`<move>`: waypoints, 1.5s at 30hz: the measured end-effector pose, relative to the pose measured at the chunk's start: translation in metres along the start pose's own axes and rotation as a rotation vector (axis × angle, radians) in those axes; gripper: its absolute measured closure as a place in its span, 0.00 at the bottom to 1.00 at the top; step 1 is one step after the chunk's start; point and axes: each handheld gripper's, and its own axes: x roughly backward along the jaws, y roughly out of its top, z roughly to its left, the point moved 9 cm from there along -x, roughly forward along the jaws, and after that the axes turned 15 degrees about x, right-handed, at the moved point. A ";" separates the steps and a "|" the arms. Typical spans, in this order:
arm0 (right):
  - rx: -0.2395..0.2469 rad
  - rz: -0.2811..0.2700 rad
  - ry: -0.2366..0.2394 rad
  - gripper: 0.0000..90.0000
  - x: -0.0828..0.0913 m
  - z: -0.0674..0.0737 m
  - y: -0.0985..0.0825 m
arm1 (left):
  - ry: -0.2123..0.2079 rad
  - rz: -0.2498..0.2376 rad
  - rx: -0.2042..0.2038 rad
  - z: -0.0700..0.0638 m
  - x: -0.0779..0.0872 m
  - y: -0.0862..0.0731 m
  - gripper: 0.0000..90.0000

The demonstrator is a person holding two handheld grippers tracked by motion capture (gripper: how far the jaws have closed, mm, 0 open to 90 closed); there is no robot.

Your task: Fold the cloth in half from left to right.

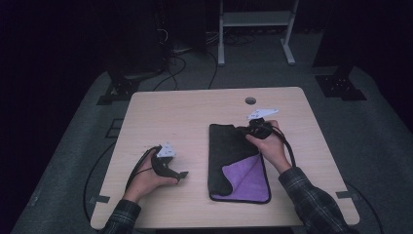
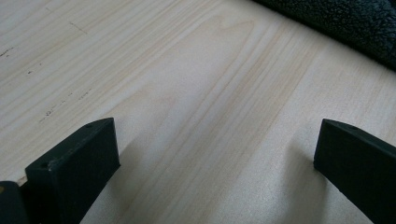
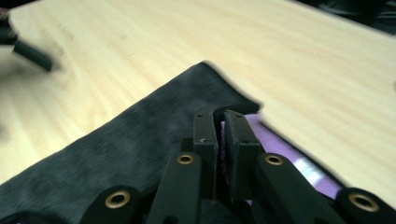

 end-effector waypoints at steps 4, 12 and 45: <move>-0.035 -0.008 -0.032 0.92 0.007 -0.019 -0.002 | 0.001 0.001 -0.001 0.000 0.000 0.000 0.00; -0.097 0.008 -0.098 0.93 0.008 -0.051 -0.017 | 0.001 0.001 0.003 0.000 0.000 0.000 0.00; -0.117 0.088 -0.167 0.78 0.019 -0.067 -0.050 | 0.003 0.000 0.003 -0.001 0.001 -0.001 0.00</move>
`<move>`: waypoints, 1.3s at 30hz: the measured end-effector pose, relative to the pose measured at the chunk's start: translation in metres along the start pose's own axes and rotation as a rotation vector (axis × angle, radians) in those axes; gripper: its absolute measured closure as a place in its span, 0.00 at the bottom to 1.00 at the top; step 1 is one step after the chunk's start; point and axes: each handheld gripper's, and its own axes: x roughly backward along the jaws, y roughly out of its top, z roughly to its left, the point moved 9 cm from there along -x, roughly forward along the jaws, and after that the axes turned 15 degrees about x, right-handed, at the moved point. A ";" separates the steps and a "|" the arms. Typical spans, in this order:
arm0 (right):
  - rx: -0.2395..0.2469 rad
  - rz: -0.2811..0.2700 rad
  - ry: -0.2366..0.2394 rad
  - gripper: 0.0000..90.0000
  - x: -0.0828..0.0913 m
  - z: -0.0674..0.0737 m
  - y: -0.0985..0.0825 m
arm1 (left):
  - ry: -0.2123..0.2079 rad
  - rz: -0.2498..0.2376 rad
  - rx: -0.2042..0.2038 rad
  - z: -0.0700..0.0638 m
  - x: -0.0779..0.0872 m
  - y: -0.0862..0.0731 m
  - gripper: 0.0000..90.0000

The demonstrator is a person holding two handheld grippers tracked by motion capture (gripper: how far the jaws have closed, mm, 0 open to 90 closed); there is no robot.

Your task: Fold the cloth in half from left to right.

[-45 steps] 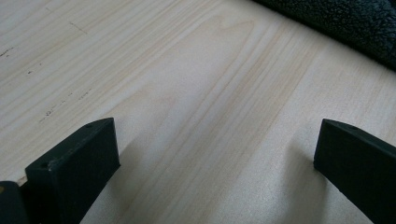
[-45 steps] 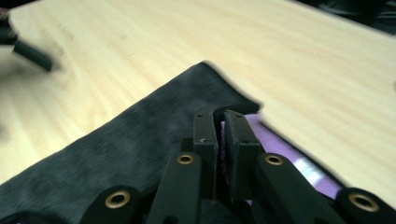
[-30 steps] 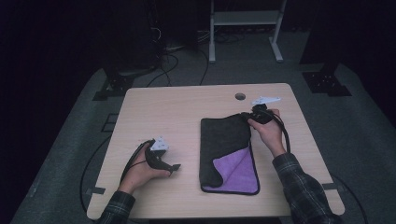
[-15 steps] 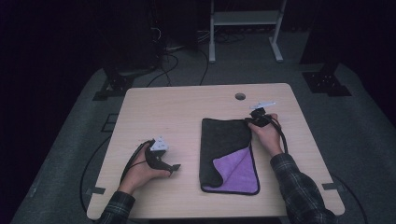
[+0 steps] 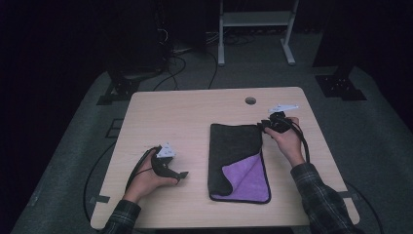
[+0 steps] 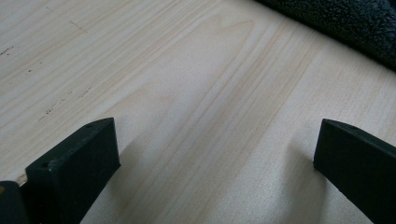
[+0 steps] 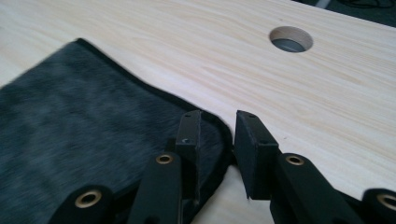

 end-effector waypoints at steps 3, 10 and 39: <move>-0.001 -0.011 0.033 0.78 0.008 0.010 0.001 | 0.001 0.002 0.000 0.000 0.000 0.000 0.00; 0.034 -0.038 0.099 0.74 0.023 0.037 0.005 | 0.001 0.003 0.000 0.000 0.000 0.000 0.00; 0.206 -0.075 0.431 0.59 0.016 0.187 0.005 | 0.001 0.002 0.001 0.000 0.000 0.000 0.00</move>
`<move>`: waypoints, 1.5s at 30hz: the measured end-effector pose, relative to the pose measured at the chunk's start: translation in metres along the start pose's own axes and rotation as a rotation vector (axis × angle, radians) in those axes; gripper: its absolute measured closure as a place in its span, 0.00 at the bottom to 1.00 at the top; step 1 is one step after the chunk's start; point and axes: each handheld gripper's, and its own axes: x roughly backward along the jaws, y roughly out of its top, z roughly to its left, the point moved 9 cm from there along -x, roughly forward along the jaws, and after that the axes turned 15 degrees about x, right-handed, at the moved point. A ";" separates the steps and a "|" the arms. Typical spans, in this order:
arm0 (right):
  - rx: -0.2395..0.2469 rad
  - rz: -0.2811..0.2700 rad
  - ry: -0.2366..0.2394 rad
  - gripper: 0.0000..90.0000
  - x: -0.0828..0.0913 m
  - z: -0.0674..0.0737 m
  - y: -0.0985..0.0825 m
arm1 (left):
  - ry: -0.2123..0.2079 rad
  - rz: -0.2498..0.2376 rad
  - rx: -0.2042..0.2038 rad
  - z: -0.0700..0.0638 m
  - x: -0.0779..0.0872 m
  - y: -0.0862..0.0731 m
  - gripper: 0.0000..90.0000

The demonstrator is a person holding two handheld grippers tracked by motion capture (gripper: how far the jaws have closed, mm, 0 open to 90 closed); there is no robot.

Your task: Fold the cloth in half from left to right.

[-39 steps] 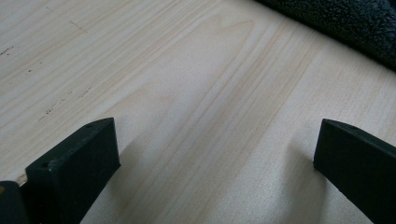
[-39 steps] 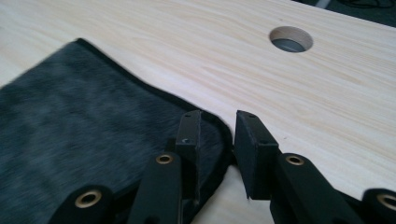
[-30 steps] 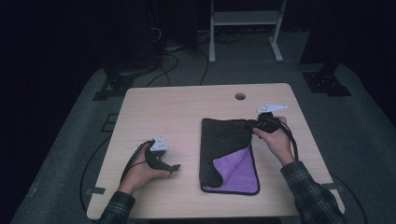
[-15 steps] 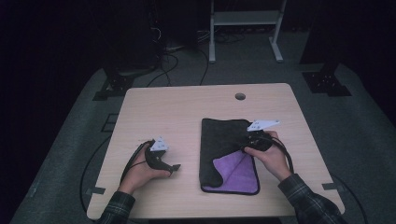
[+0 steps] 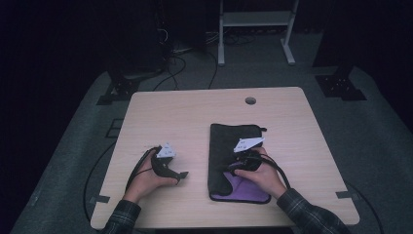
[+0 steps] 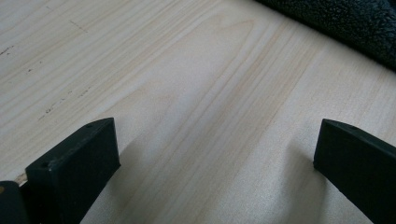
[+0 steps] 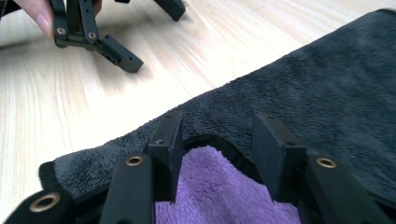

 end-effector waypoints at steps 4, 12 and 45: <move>0.010 0.022 0.016 0.58 -0.011 0.003 -0.004 | 0.000 -0.001 0.000 0.000 0.000 0.000 0.00; 0.041 0.059 0.019 0.82 -0.018 0.007 -0.010 | 0.000 0.000 0.000 0.000 0.000 0.000 0.00; -0.109 -0.022 -0.020 0.95 0.099 0.022 -0.054 | 0.001 -0.001 0.006 -0.001 0.000 0.000 0.00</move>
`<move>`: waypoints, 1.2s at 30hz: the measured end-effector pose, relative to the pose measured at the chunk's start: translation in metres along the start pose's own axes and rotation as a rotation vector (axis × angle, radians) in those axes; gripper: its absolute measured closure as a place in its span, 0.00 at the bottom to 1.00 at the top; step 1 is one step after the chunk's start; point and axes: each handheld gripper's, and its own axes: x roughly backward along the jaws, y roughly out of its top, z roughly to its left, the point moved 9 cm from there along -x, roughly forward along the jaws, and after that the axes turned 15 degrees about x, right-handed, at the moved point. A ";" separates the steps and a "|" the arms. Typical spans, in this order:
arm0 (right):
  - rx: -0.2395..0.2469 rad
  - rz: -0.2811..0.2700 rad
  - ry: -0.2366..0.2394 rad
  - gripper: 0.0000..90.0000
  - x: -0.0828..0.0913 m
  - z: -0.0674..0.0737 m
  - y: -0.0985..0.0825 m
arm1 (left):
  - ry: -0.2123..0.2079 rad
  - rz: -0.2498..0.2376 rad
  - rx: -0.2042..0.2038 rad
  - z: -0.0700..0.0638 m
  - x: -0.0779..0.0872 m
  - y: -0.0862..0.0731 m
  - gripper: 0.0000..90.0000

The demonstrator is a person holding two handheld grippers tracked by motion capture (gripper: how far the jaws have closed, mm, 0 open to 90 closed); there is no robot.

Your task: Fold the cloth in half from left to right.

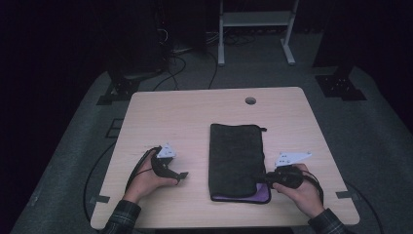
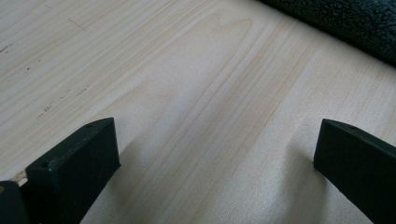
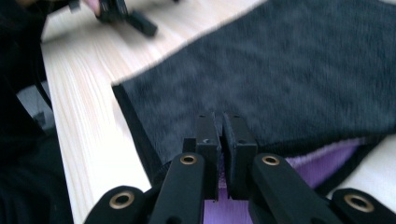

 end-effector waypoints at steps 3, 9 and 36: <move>0.005 0.048 -0.002 0.93 0.000 0.003 -0.014 | 0.000 0.000 0.000 0.000 0.000 0.000 0.00; 0.031 0.165 -0.016 0.88 0.000 0.005 -0.039 | 0.000 -0.001 0.000 0.000 0.000 0.000 0.00; 0.086 0.067 -0.180 0.59 -0.003 -0.059 -0.009 | -0.014 -0.047 0.014 0.000 0.002 0.010 0.38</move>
